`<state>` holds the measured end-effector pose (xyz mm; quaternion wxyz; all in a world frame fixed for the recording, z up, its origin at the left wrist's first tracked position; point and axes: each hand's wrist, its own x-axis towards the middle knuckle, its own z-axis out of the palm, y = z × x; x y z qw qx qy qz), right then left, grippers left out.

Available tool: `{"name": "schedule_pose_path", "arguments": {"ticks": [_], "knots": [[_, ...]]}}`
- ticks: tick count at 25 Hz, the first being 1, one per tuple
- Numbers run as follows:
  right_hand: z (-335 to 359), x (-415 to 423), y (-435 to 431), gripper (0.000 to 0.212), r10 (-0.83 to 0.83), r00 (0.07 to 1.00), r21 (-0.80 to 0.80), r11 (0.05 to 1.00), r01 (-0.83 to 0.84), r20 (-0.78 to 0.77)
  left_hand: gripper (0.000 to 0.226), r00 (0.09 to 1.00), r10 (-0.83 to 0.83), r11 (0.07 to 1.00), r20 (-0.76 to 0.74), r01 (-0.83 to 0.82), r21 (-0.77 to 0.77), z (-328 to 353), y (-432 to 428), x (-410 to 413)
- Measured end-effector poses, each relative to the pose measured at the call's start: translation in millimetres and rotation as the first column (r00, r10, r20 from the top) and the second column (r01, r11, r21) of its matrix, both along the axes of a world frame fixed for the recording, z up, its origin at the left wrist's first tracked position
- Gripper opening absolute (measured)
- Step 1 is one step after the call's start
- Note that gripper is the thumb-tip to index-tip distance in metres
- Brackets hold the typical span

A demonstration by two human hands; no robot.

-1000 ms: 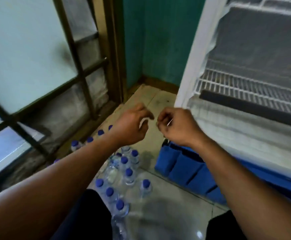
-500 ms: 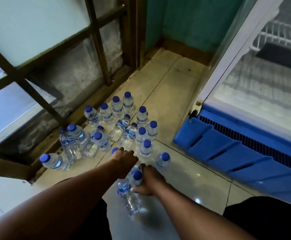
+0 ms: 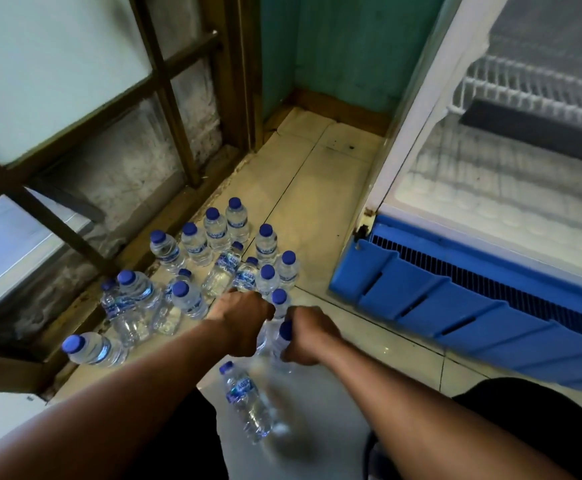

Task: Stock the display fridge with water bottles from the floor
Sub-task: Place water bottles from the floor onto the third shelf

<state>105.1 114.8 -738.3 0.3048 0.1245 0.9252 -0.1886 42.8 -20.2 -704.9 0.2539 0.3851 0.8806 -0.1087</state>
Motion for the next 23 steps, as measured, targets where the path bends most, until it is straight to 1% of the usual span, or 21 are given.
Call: {"name": "schedule_pose_path", "arguments": {"ticks": [2, 4, 6, 7, 8, 10, 11, 12, 13, 15, 17, 18, 19, 21, 22, 23], "knots": [[61.3, -9.8, 29.2, 0.059, 0.071, 0.996, 0.022, 0.997, -0.07, -0.058, 0.063, 0.998, 0.048, 0.992, 0.048, -0.053, 0.112, 41.1, 9.3, -6.5], [127.2, -4.8, 68.3, 0.057, 0.078, 0.982, 0.007, 0.997, -0.078, -0.173, 0.068, 0.998, 0.059, 0.971, 0.031, -0.064, 0.232, 86.5, 21.7, -11.5], [196.3, 13.5, 112.5, 0.056, -0.003, 0.945, -0.053, 0.998, -0.015, -0.328, 0.066, 0.999, 0.049, 0.914, 0.018, -0.052, 0.402, 134.4, 39.2, -15.2], [228.0, 25.6, 132.7, 0.055, -0.081, 0.909, -0.133, 0.991, 0.029, -0.408, 0.063, 0.999, 0.041, 0.868, 0.03, -0.05, 0.494, 158.5, 48.8, -16.2], [261.4, 40.2, 153.7, 0.054, -0.183, 0.854, -0.241, 0.968, 0.07, -0.488, 0.061, 0.999, 0.027, 0.804, 0.033, -0.041, 0.593, 185.6, 62.9, -16.2], [316.9, 68.4, 191.9, 0.05, -0.401, 0.701, -0.48, 0.872, 0.096, -0.59, 0.057, 0.999, 0.017, 0.625, 0.047, -0.047, 0.779, 236.1, 94.1, -13.8], [338.3, 81.6, 208.1, 0.047, -0.508, 0.6, -0.586, 0.806, 0.079, -0.618, 0.055, 0.996, 0.007, 0.517, 0.086, -0.077, 0.853, 258.8, 109.6, -10.7], [359.9, 95.1, 223.6, 0.043, -0.61, 0.471, -0.675, 0.736, 0.041, -0.637, 0.052, 0.99, -0.019, 0.399, 0.14, -0.121, 0.909, 282.6, 128.7, -6.2], [378.7, 105.3, 237.5, 0.042, -0.694, 0.347, -0.746, 0.666, -0.024, -0.631, 0.05, 0.978, -0.054, 0.286, 0.201, -0.178, 0.942, 304.6, 148.2, -2.6], [407.5, 114.8, 262.1, 0.038, -0.811, 0.169, -0.828, 0.541, -0.15, -0.56, 0.049, 0.944, -0.146, 0.084, 0.297, -0.287, 0.954, 342.6, 181.3, 5.6], [438.6, 120.2, 295.7, 0.035, -0.881, -0.008, -0.868, 0.467, -0.168, -0.472, 0.046, 0.934, -0.202, -0.114, 0.294, -0.321, 0.94, 381.5, 221.9, 12.6], [454.6, 120.8, 315.2, 0.034, -0.898, -0.082, -0.884, 0.441, -0.157, -0.433, 0.043, 0.938, -0.207, -0.191, 0.279, -0.319, 0.928, 400.0, 242.8, 14.9], [468.6, 120.4, 336.2, 0.033, -0.908, -0.127, -0.895, 0.417, -0.158, -0.4, 0.039, 0.943, -0.205, -0.252, 0.263, -0.31, 0.917, 416.9, 264.3, 16.1], [491.8, 115.7, 375.6, 0.021, -0.922, -0.154, -0.903, 0.38, -0.2, -0.354, 0.037, 0.957, -0.176, -0.349, 0.231, -0.28, 0.894, 444.1, 304.6, 15.7], [498.5, 109.9, 395.6, 0.012, -0.911, -0.191, -0.9, 0.398, -0.178, -0.366, 0.037, 0.964, -0.154, -0.384, 0.215, -0.259, 0.886, 453.5, 323.5, 13.7], [501.8, 101.6, 413.7, 0.005, -0.884, -0.244, -0.891, 0.437, -0.122, -0.4, 0.038, 0.97, -0.131, -0.405, 0.206, -0.242, 0.882, 459.1, 339.8, 10.2]]}}
